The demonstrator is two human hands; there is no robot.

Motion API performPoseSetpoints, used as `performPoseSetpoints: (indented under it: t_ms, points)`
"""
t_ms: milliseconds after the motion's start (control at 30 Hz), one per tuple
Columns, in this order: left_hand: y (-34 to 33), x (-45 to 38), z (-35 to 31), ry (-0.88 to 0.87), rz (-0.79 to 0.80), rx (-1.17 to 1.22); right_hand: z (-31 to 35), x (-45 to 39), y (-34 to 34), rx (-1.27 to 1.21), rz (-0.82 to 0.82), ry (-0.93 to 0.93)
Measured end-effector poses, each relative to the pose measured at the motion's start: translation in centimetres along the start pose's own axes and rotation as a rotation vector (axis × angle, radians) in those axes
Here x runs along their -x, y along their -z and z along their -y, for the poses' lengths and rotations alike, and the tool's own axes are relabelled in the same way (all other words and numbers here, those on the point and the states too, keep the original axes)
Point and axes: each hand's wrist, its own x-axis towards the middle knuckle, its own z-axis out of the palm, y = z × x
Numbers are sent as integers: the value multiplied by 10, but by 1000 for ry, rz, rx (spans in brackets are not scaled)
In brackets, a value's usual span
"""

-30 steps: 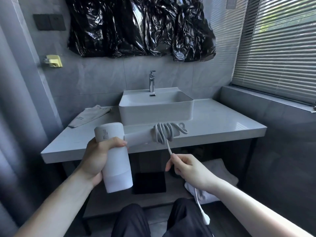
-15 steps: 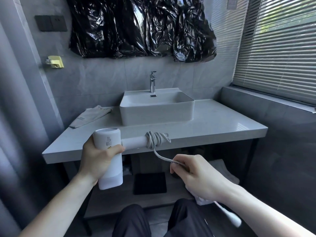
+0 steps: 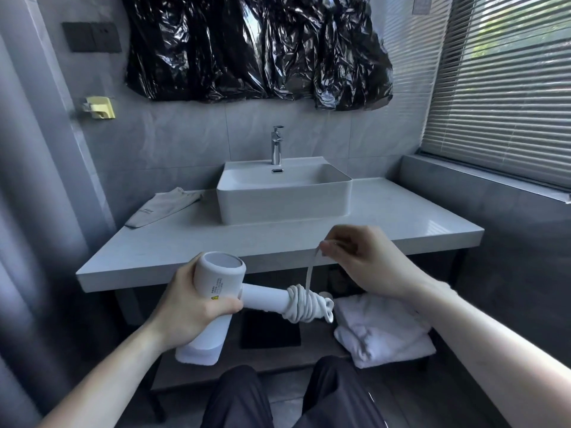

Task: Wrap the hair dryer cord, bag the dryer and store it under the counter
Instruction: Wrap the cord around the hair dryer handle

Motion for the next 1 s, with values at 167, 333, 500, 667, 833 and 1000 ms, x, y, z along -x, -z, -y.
performPoseSetpoints:
  t_ms: [167, 333, 500, 667, 833, 1000]
  points:
    - [1, 6, -4, 38, 144, 136, -11, -13, -5, -69, 18, -19]
    - [4, 9, -7, 90, 241, 285, -22, -18, -15, -264, 80, -95]
    - [6, 7, -10, 146, 156, 448, -25, -9, -36, -493, 97, -190]
    - [3, 1, -14, 156, -21, 484, -26, 11, -66, -722, 171, -363]
    - [0, 0, -13, 196, -67, 510, -16, 31, -80, -762, 227, -437]
    - [3, -6, -13, 268, -140, 578, -10, 49, -83, -672, 299, -435]
